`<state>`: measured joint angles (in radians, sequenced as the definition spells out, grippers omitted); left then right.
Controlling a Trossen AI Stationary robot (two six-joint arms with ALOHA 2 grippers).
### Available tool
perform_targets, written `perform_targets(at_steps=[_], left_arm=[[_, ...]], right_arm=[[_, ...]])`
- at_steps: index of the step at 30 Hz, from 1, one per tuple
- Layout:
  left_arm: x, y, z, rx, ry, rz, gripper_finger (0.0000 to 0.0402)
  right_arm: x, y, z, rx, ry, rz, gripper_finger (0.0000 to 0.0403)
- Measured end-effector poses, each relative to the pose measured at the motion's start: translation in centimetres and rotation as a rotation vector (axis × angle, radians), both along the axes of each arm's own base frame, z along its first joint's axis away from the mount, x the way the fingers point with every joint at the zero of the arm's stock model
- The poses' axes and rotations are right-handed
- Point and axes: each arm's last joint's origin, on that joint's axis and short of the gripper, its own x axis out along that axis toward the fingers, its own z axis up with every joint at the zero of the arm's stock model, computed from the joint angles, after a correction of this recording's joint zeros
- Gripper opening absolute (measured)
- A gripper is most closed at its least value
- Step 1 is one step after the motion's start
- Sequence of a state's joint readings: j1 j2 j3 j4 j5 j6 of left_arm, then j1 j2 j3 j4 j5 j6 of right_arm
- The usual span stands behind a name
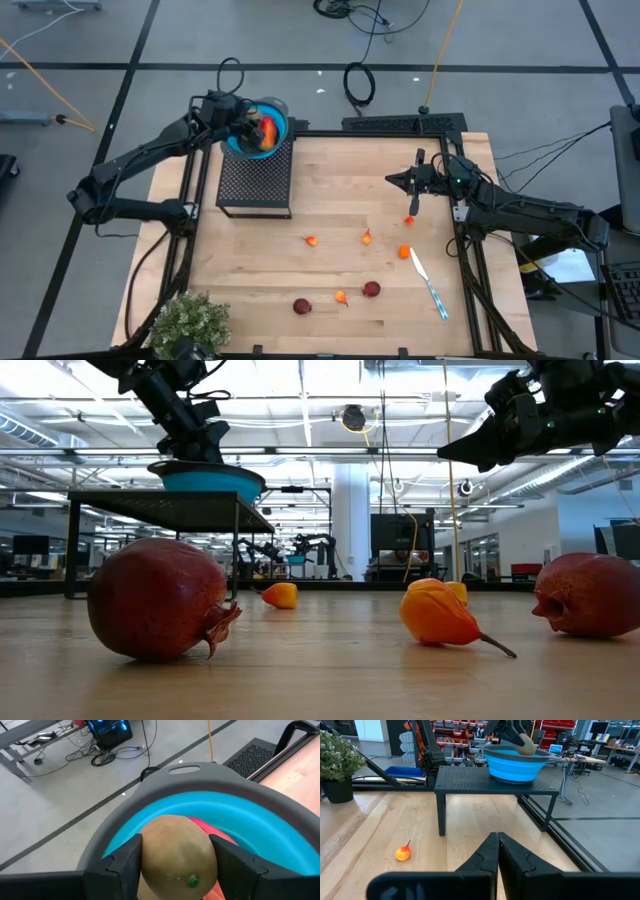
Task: Pick & Place Fruit
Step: Put the kiwi into the blue strainer bowl on the shelf, then put the peach into the blue strainer bowl on the shelf
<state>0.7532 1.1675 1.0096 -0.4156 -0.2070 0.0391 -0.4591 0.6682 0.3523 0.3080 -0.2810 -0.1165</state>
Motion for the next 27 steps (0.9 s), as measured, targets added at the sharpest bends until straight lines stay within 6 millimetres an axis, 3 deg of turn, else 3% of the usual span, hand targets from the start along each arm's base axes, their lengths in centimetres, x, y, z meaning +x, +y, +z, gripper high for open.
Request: perform_targets(at_steps=[12, 20, 27], left_arm=[[-0.4, -0.4, 0.7, 0.015, -0.03, -0.024, 0.0284], [-2.2, -3.5, 6.5, 0.09, -0.253, -0.06, 0.0284], [-3.6, -8.0, 10.3, -0.054, -0.55, -0.391, 0.0251]], right_arm=[[0.0, 0.0, 0.0, 0.0, 0.0, 0.0, 0.0], [0.0, 0.0, 0.0, 0.0, 0.0, 0.001, 0.0], [0.0, 0.0, 0.0, -0.001, -0.001, 0.001, 0.0]])
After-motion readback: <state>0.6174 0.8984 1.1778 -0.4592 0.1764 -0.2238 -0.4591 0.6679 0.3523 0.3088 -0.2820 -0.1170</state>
